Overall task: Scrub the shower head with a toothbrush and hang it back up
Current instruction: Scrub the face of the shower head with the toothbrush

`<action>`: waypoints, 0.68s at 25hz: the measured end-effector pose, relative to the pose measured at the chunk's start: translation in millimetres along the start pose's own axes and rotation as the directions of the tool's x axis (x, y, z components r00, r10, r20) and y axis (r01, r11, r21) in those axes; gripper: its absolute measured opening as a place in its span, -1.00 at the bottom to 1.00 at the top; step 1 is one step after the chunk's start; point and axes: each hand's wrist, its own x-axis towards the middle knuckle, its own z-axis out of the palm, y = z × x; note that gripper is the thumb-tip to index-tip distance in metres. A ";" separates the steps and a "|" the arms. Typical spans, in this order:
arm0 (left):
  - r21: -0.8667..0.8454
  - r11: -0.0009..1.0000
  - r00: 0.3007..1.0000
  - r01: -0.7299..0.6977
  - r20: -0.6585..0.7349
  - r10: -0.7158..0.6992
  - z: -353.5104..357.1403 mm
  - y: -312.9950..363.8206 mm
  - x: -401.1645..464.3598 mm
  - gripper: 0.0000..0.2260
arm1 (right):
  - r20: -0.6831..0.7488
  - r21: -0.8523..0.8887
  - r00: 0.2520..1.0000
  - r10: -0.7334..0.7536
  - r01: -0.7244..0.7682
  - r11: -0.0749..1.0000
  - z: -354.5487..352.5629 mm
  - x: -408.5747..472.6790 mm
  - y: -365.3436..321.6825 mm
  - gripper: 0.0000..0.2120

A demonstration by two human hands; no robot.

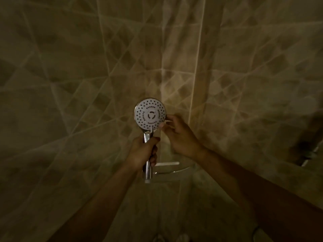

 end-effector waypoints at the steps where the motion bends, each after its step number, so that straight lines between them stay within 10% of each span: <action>1: 0.002 1.000 0.999 0.025 -0.019 -0.025 -9.3 -12.2 -3.1 -0.77 | 0.016 0.005 1.000 0.023 -0.023 1.000 11.7 -0.4 6.4 -0.62; 10: -0.124 0.939 0.933 0.321 -0.128 -0.336 -62.6 -115.5 -23.4 -0.79 | 0.153 -0.173 0.977 0.146 -0.119 0.978 70.6 -13.3 84.8 -0.94; 17: -0.193 0.915 0.896 0.354 -0.212 -0.391 -80.8 -136.9 -26.8 -0.84 | 0.200 -0.577 0.944 0.263 -0.103 0.810 67.3 18.2 130.4 -0.79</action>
